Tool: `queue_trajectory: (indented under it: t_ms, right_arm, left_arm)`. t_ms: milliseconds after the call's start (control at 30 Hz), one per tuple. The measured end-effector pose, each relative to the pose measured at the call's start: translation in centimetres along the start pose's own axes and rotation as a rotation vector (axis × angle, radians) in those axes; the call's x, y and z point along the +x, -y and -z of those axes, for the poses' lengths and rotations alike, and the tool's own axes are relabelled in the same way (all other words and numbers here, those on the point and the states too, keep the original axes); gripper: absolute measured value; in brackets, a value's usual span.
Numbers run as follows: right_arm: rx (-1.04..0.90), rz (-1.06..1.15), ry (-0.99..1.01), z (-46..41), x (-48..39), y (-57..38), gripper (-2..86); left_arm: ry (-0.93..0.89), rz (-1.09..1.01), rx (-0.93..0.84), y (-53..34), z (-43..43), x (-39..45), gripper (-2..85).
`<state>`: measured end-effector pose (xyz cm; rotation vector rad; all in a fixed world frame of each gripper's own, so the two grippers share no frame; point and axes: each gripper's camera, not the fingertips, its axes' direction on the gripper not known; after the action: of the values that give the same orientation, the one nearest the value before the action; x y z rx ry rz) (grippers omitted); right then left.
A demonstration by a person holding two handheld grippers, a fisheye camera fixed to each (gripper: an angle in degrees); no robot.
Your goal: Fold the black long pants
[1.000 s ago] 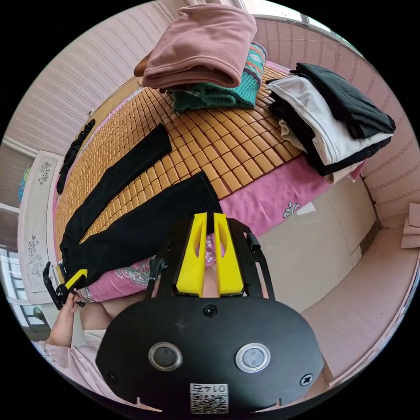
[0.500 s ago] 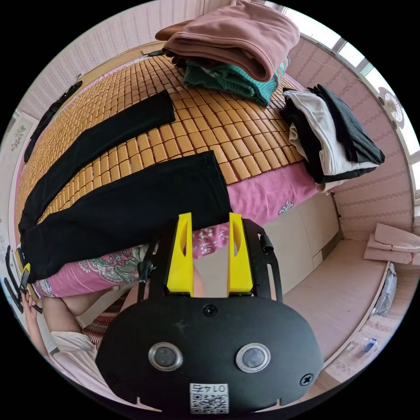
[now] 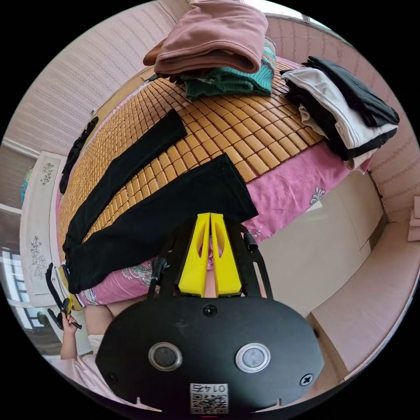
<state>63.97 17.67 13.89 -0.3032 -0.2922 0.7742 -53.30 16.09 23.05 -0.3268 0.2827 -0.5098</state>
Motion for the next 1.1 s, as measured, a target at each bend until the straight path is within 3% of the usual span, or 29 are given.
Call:
queue_trajectory:
  t_ms: [133, 267, 467, 700, 767, 900, 1100]
  right_arm:
    - [0.008, -0.059, 0.022, 0.7, 1.7, 0.0, 0.3]
    - [-0.033, -0.101, 0.098, -0.2, 3.2, 0.7, 8.1]
    - [0.081, -0.115, 0.189, 1.3, 3.3, 0.7, 1.6]
    - [0.082, -0.092, 0.136, 2.1, 3.8, 0.9, 1.7]
    - [0.080, -0.137, 0.184, 1.9, 5.2, 0.6, 6.9]
    - [0.061, -0.204, 0.316, 0.8, 7.4, 0.4, 9.9]
    - [0.079, -0.329, 0.264, 1.0, 9.8, -0.2, 7.7]
  left_arm:
    - [-0.030, 0.062, 0.008, 1.0, -0.1, -1.6, 11.0]
    - [-0.077, 0.140, -0.025, 2.7, -1.3, -3.1, 11.2]
    - [-0.073, 0.201, -0.065, 4.5, -3.0, -4.1, 10.3]
    - [-0.040, 0.050, -0.092, 6.0, -2.1, -4.6, 2.4]
    - [-0.037, 0.023, -0.088, 6.1, -2.1, -4.7, 1.3]
    - [-0.100, 0.086, -0.071, 6.1, -1.9, -6.3, 0.0]
    - [-0.123, 0.095, -0.067, 6.5, -0.8, -7.4, 0.5]
